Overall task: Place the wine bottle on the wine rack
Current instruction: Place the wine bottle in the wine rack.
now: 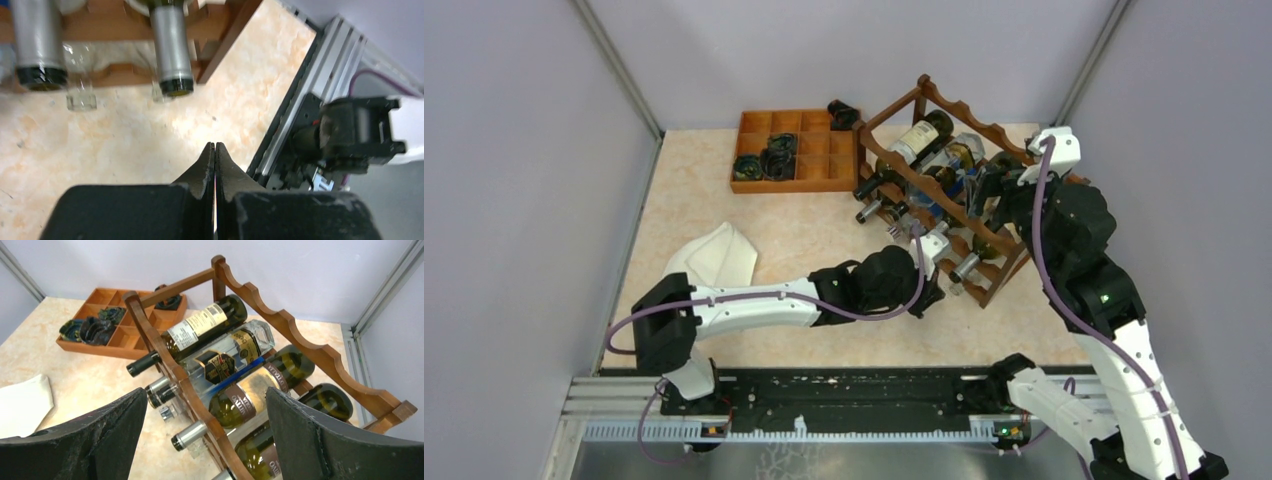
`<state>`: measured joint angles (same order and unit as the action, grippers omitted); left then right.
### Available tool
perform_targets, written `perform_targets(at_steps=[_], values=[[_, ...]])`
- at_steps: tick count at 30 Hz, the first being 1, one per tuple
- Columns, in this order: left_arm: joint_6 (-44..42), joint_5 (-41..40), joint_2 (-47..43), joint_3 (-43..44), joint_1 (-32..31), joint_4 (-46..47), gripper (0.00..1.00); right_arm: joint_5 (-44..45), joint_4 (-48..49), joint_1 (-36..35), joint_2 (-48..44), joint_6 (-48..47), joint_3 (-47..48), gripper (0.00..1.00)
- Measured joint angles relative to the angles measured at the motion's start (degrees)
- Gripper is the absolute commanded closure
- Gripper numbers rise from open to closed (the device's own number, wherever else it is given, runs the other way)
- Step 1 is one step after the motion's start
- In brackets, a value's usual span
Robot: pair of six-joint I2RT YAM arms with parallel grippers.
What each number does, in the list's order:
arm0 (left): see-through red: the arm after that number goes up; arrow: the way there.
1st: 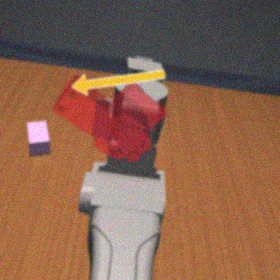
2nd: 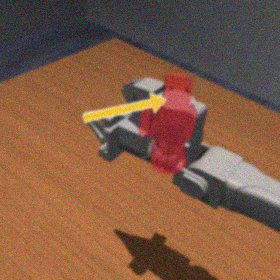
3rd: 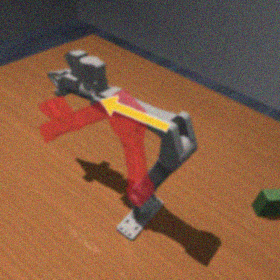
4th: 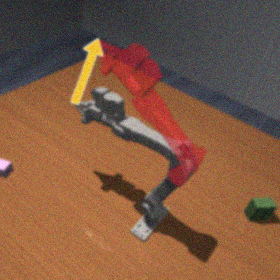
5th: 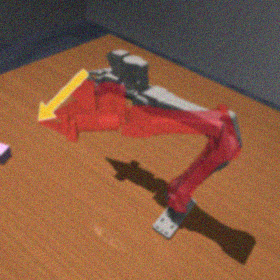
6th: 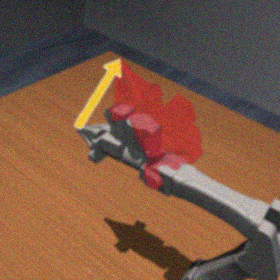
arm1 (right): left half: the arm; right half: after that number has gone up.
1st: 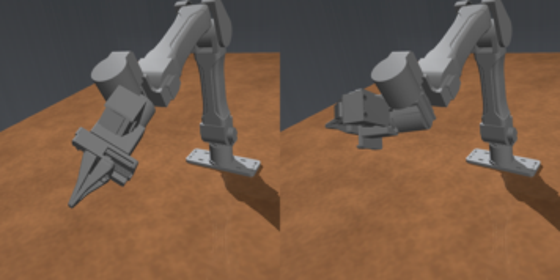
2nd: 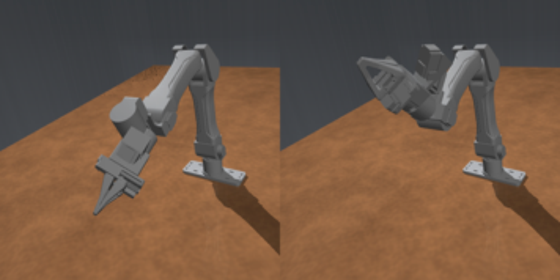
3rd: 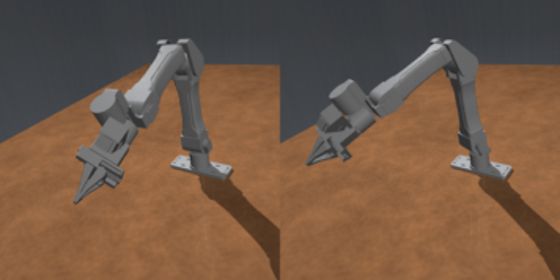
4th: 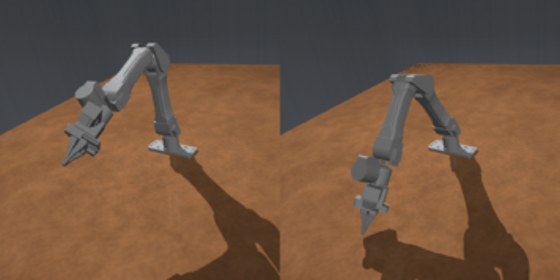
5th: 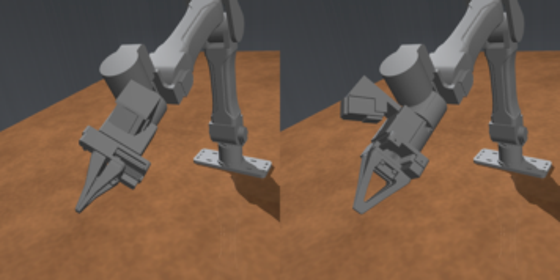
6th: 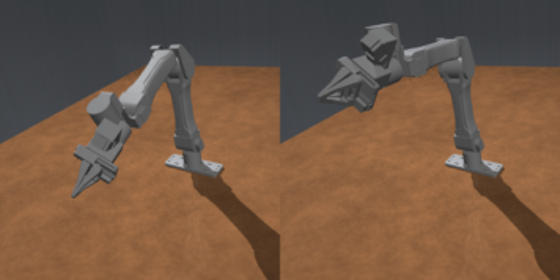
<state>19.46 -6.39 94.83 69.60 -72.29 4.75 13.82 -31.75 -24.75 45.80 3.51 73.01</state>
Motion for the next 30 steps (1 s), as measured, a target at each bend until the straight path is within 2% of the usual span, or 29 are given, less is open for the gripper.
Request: perform_targets(at_steps=[4, 11, 26, 30], values=[[0.37, 2.05, 2.23, -0.85, 0.00, -2.12, 1.00, -0.07, 0.26, 0.00, -0.04, -0.02, -0.83, 0.13], [0.63, 2.93, 12.94, 5.88, 0.26, -6.38, 1.00, -0.04, 0.44, 0.00, 0.22, -0.35, -1.40, 0.12], [-0.28, 2.25, 18.84, 17.59, 3.48, -9.55, 1.00, -0.02, 0.46, 0.00, 0.07, -0.66, -1.40, 0.12], [-1.22, 4.33, 18.93, 17.33, 3.61, -9.49, 0.87, -0.24, 0.44, 0.00, 0.07, -0.96, -1.40, 0.12]])
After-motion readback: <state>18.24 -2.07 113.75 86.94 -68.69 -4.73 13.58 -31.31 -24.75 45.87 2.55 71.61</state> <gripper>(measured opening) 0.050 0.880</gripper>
